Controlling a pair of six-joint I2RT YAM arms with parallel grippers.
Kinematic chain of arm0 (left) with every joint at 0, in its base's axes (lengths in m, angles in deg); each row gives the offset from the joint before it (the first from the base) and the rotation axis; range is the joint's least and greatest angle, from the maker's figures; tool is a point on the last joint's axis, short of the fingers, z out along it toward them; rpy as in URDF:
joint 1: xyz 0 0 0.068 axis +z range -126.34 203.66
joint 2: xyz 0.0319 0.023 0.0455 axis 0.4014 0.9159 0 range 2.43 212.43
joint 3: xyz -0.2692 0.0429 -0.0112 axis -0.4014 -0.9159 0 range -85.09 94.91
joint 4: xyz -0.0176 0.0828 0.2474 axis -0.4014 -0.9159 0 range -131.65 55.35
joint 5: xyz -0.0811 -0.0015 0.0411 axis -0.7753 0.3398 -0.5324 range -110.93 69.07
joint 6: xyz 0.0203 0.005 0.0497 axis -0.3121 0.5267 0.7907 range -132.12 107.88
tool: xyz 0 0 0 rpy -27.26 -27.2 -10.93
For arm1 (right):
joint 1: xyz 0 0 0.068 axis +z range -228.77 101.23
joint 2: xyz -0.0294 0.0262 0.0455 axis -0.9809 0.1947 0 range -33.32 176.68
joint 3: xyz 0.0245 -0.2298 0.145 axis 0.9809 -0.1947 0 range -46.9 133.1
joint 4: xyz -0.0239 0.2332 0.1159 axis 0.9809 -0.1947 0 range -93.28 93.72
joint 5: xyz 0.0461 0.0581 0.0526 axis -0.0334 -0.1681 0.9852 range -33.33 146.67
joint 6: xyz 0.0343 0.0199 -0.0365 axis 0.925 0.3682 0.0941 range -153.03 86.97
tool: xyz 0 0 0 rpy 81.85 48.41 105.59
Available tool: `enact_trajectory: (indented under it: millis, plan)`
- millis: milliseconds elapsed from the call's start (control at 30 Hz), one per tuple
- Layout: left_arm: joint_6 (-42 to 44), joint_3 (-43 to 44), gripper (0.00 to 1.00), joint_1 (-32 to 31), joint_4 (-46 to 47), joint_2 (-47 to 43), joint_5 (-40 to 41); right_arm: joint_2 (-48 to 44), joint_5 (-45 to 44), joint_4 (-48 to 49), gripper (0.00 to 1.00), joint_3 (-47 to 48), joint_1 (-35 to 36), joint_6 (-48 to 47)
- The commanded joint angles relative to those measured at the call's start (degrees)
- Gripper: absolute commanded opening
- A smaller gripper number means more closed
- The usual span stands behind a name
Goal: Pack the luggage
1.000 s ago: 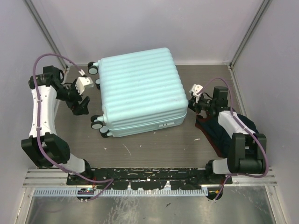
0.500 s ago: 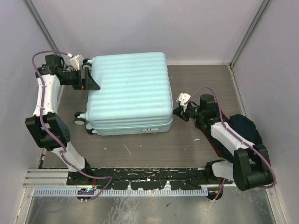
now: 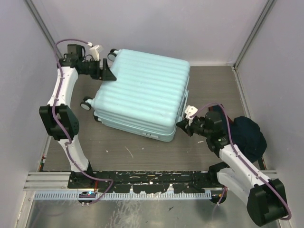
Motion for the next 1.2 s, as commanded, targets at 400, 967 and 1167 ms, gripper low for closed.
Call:
enact_trajectory:
  millis: [400, 967, 1167]
  plan:
    - [10.84, -5.96, 0.98, -18.41, 0.67, -16.88, 20.01, 10.96, -13.97, 22.16, 0.01, 2.96, 20.76, 14.91]
    - [14.83, -36.21, 0.99, -43.84, 17.85, -41.79, 33.54, 19.34, -26.36, 27.22, 0.01, 5.88, 27.04, 13.85]
    - [17.28, -38.49, 0.99, -51.53, 20.14, -40.24, 39.69, 19.69, -29.21, 27.27, 0.01, 5.73, 27.02, 13.76]
